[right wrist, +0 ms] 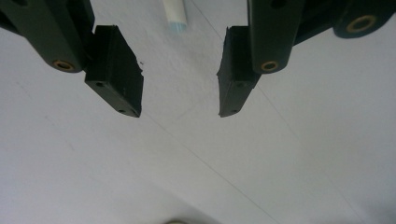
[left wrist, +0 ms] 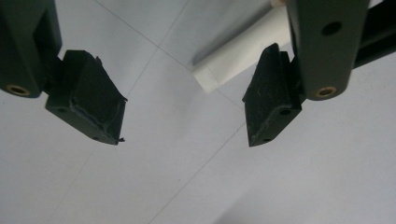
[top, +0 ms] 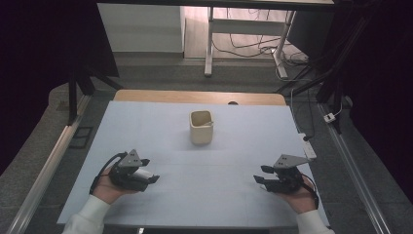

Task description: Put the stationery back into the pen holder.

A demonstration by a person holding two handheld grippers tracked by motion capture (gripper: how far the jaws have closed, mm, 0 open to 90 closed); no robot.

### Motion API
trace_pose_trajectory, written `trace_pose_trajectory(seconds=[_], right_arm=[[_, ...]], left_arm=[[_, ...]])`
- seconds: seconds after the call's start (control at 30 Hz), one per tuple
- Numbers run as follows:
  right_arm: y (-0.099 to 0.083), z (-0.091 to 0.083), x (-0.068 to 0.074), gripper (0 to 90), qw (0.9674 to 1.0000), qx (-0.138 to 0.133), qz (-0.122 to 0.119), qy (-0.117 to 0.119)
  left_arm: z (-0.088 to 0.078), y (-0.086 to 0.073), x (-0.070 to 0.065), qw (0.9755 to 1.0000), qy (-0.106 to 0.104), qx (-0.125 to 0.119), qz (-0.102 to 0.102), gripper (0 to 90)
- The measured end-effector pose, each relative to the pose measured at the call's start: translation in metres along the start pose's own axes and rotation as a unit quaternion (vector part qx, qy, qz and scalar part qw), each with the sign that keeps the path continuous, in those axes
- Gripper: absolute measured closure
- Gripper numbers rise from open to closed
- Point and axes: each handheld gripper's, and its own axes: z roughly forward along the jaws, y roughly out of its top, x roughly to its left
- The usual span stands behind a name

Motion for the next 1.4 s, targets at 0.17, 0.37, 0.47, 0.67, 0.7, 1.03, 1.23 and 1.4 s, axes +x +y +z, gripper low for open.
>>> trace_pose_trajectory(seconds=[0.17,0.37,0.47,0.67,0.7,1.03,1.23,1.4], right_arm=[[-0.001,-0.004,-0.006,49.6,0.9997,0.022,-0.003,0.004],[0.001,-0.005,-0.008,48.5,0.9990,0.041,-0.015,0.009],[0.004,-0.007,-0.008,48.0,0.9981,0.056,-0.025,0.006],[0.007,-0.012,-0.010,46.4,0.9952,0.089,-0.039,0.000],[0.007,-0.013,-0.011,46.0,0.9948,0.095,-0.037,-0.001],[0.003,-0.006,-0.014,42.0,0.9870,0.152,-0.052,0.004],[-0.003,-0.001,-0.013,41.1,0.9819,0.181,-0.051,0.018],[-0.009,0.004,-0.013,41.0,0.9772,0.205,-0.053,0.022]], left_arm=[[0.000,-0.006,-0.005,1.0000,0.000,-0.002,-0.009,27.8],[0.000,-0.007,-0.008,0.9999,0.003,-0.004,-0.010,27.5],[0.000,-0.007,-0.009,0.9999,0.004,-0.005,-0.010,27.5],[-0.001,-0.008,-0.009,0.9999,0.005,-0.006,-0.008,27.4],[-0.001,-0.008,-0.009,0.9999,0.005,-0.007,-0.008,27.4],[-0.002,-0.010,-0.008,0.9999,0.006,-0.008,-0.009,27.3],[-0.002,-0.010,-0.008,0.9999,0.005,-0.008,-0.008,27.2],[0.000,-0.009,-0.009,0.9999,0.003,-0.007,-0.007,27.1]])
